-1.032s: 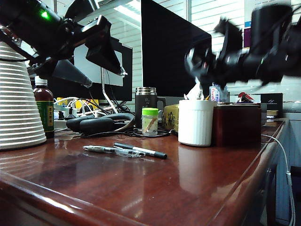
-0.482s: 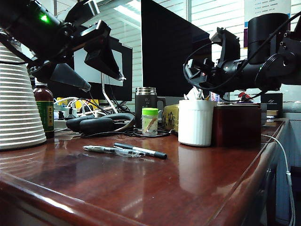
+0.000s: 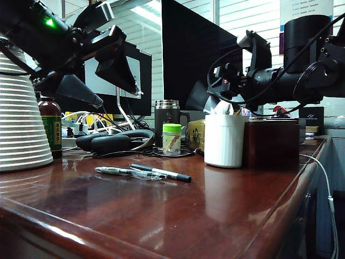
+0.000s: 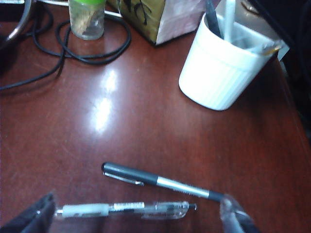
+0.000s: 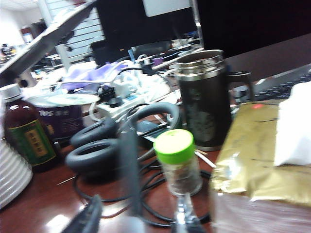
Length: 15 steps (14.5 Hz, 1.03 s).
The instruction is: Pick up all the pens on the desk and put them into the pen holder one by one.
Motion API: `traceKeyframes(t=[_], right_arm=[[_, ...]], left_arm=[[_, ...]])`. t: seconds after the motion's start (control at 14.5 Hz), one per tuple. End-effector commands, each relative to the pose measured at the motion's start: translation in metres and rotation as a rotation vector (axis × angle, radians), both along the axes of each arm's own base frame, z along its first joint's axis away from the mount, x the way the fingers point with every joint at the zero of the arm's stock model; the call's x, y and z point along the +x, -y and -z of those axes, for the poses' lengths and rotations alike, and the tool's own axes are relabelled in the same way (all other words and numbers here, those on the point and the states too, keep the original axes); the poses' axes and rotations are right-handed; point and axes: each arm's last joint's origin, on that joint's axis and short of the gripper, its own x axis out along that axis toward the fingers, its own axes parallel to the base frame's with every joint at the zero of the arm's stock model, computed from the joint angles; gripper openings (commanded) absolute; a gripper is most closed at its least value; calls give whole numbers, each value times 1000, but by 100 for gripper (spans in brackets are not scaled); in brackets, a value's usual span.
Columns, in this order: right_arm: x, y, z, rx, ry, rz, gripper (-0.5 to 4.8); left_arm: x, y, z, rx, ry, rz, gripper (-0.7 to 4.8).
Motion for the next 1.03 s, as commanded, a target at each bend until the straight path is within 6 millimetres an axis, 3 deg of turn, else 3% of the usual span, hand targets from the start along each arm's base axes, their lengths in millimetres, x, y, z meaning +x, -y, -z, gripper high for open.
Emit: traceKeyframes(t=[0.07,0.34,0.62,0.76,1.03], right_arm=[[0,0,-7,7,34,-6,182],[-12,-2,-41,0,101,-127,180],[-16,-42,-66,-335,-39,-342,186],[-24,-58,-66,-503,-146,-417,186],[-49,-78,-38,-737,-338,-504,204]], left_arm=[[-1,0,1,11,-17,2,479],[-1,0,1,16,-12,-7,479],[1,-2,2,202,112,59,479],[-3,-5,8,284,47,51,479],[-16,-15,27,408,-198,-25,479]])
